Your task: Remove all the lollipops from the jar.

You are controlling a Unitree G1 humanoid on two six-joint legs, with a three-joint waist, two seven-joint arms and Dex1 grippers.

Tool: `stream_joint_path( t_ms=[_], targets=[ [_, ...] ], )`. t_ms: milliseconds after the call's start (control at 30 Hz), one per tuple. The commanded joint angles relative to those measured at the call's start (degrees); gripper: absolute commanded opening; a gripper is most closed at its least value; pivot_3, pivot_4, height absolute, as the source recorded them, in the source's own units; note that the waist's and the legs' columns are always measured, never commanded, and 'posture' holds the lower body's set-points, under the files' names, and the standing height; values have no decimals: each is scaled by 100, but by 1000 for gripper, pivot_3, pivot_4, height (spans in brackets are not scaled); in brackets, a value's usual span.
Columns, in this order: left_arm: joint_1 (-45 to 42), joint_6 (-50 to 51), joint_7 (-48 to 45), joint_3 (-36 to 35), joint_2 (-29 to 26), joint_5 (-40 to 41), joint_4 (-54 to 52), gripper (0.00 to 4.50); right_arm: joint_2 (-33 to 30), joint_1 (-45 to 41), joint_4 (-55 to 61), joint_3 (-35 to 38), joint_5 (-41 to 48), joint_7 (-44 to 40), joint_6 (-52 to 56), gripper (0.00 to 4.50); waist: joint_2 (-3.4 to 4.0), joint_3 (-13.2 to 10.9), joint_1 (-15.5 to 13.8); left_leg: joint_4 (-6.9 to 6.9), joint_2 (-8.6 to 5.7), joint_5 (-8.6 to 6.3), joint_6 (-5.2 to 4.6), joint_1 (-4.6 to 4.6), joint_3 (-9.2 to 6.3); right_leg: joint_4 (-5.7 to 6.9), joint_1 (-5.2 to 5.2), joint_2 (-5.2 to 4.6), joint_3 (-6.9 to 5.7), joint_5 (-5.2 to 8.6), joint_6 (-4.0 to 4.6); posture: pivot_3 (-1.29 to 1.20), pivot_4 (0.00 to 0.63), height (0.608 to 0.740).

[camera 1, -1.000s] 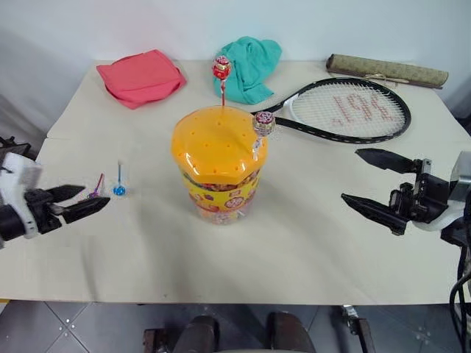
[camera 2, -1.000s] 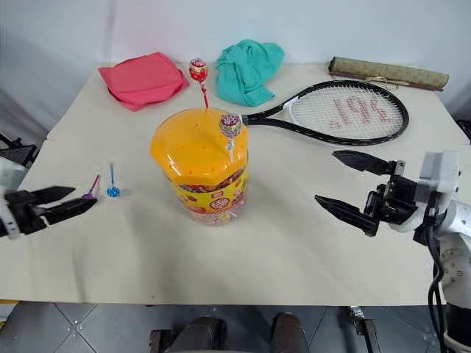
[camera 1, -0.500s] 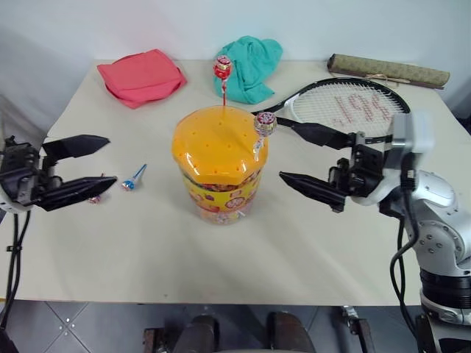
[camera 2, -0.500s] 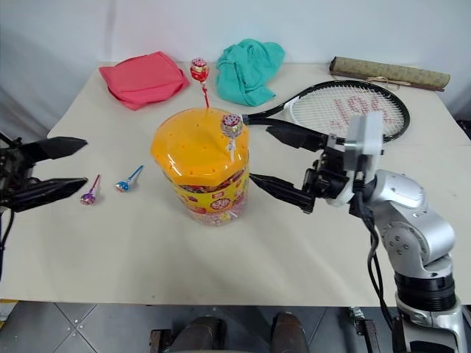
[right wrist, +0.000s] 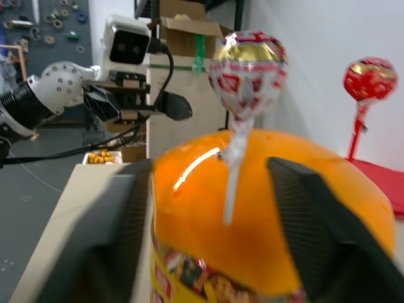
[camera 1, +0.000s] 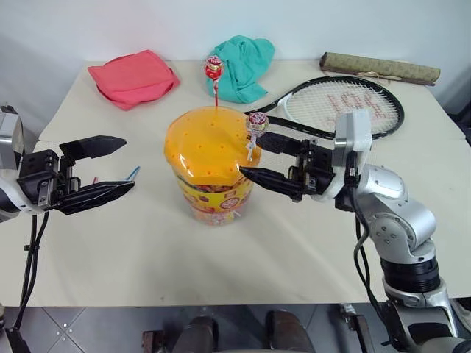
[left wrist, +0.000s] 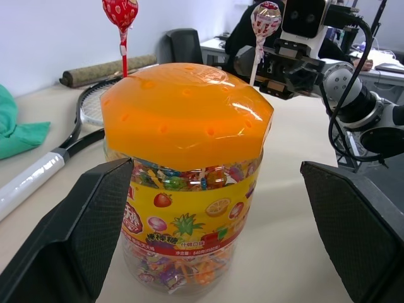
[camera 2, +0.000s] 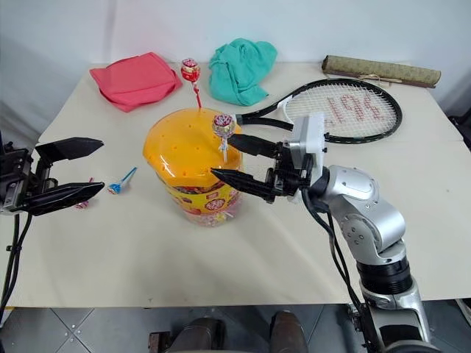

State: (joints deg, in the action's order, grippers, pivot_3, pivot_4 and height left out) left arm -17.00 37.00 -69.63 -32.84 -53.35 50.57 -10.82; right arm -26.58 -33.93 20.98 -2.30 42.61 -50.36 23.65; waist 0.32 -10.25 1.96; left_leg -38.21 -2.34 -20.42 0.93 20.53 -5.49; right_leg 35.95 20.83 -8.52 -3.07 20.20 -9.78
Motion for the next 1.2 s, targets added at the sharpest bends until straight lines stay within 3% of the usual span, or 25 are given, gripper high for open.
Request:
stream_joint_path(
  t_ms=[33, 200, 400, 533, 667, 767, 933, 1067, 1200],
  targets=[
    [164, -222, -39, -204, 14, 71, -145, 4500, 99, -164, -17, -3, -85, -76, -121, 1534, 0, 0, 0, 0, 0, 0, 0, 0, 0, 0, 0, -1, 0, 0, 0, 0, 150, 740],
    [370, -521, -146, -305, 146, 98, -179, 4500, 273, -354, -234, 170, 72, -161, -124, 19, 0, 0, 2, 1, 0, 0, 0, 0, 0, 0, 2, 0, 0, 0, 0, 0, 150, 740],
    [411, -551, -91, -206, 211, 172, -226, 4500, 391, -937, -563, 917, 1082, -344, 106, 19, 0, 0, 2, 1, 3, 0, 0, 0, -1, 0, 2, 0, 0, 0, 0, 0, 150, 740],
    [550, -649, -161, -245, 192, 74, -243, 4500, -679, -1188, -1088, 1675, 1518, -344, 904, 19, 0, -1, -36, 0, 0, 0, 0, 0, -6, -1, -2, -4, -1, 0, 0, 0, 150, 740],
    [860, -747, -244, -357, 133, -63, -229, 4500, -2310, -552, -2529, 1440, -17, -937, 593, 19, -7, 3, -51, 3, -8, -2, -3, 0, -18, -11, -16, -4, -6, -3, 6, 0, 150, 740],
    [980, -771, -212, -304, 202, -18, -356, 4500, -2913, 150, -3674, 843, -1431, -1265, -540, 19, -9, 3, -34, 6, -28, -3, -5, 1, 2, -19, -14, -3, -2, -3, 6, 0, 150, 740],
    [927, -733, -56, -116, 286, 101, -563, 4500, -2803, 523, -4697, 426, -2462, -1047, -1174, 19, 18, -13, 47, 2, -11, -2, -5, -1, 71, -19, 1, -3, 11, -3, 5, 0, 150, 740],
    [866, -681, -56, -69, 194, 142, -582, 4500, -2700, 446, -5006, 123, -3125, -475, -732, 19, 20, -12, 85, 1, 1, -2, -3, -5, 121, -8, 12, 0, 11, -3, 5, 0, 150, 740],
    [784, -640, -51, -59, 136, 158, -589, 4500, -2675, 477, -5279, -11, -3359, -564, -369, 19, -7, 4, 46, -2, 4, -2, -4, -8, 116, -11, 4, -1, 9, -3, 5, 0, 150, 740]
  ],
)
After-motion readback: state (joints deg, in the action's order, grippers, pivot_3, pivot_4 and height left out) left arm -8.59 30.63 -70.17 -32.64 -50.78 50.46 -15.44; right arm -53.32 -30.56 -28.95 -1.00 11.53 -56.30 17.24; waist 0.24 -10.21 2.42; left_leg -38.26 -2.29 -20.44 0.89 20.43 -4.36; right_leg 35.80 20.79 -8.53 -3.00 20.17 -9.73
